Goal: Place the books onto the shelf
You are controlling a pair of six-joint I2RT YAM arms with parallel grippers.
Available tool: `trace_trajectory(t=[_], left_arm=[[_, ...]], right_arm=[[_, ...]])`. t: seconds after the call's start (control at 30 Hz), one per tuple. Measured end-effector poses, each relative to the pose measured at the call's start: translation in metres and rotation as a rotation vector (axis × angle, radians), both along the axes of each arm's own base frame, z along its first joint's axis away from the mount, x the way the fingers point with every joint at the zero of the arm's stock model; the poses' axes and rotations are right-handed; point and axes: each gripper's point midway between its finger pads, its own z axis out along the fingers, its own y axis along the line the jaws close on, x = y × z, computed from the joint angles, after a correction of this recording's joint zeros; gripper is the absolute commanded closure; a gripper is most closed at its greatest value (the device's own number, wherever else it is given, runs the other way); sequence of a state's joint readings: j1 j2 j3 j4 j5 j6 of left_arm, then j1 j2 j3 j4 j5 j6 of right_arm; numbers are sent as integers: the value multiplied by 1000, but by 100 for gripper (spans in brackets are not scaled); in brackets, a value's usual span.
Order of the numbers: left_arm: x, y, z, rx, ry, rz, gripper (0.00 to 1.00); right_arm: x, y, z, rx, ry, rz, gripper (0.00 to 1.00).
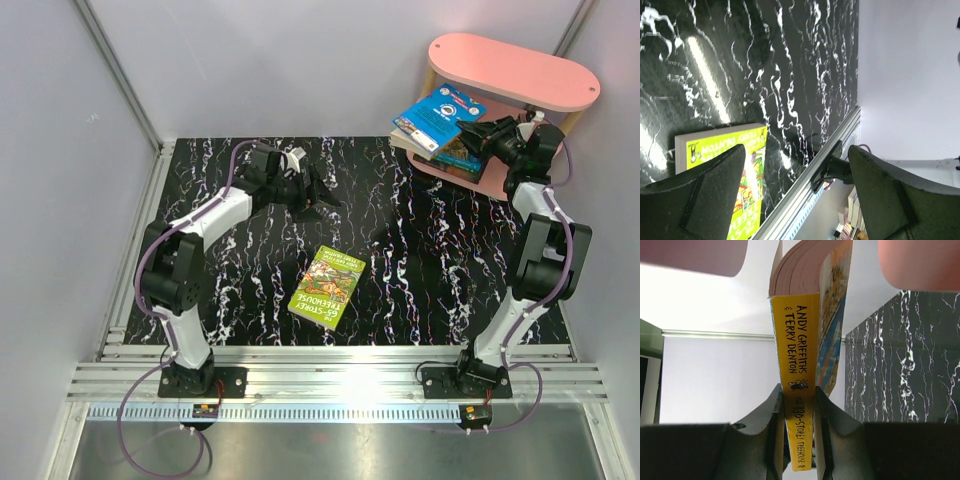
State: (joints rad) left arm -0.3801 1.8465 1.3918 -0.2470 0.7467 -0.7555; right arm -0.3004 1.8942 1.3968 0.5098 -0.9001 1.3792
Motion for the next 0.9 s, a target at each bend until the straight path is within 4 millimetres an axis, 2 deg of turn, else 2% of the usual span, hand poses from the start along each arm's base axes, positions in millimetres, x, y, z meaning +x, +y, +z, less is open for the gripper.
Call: trace_trajectory(t=[0.13, 0.33, 0.57, 0.67, 0.7, 0.8, 0.9], left_arm=[[-5, 3, -4, 17, 2, -9, 15], [-1, 4, -2, 35, 17, 6, 16], [45, -11, 30, 5, -51, 68, 17], [50, -14, 29, 2, -46, 82, 18], [50, -14, 27, 5, -37, 85, 18], [44, -16, 17, 15, -18, 87, 18], [32, -13, -5, 46, 34, 87, 18]], right_arm=[[8, -11, -3, 23, 1, -45, 100], [33, -45, -19, 56, 21, -174, 100], [75, -74, -46, 75, 78, -277, 98], [91, -82, -46, 76, 85, -297, 78], [96, -84, -45, 77, 84, -303, 54], [110, -88, -42, 81, 85, -315, 24], [123, -91, -25, 73, 44, -317, 13]])
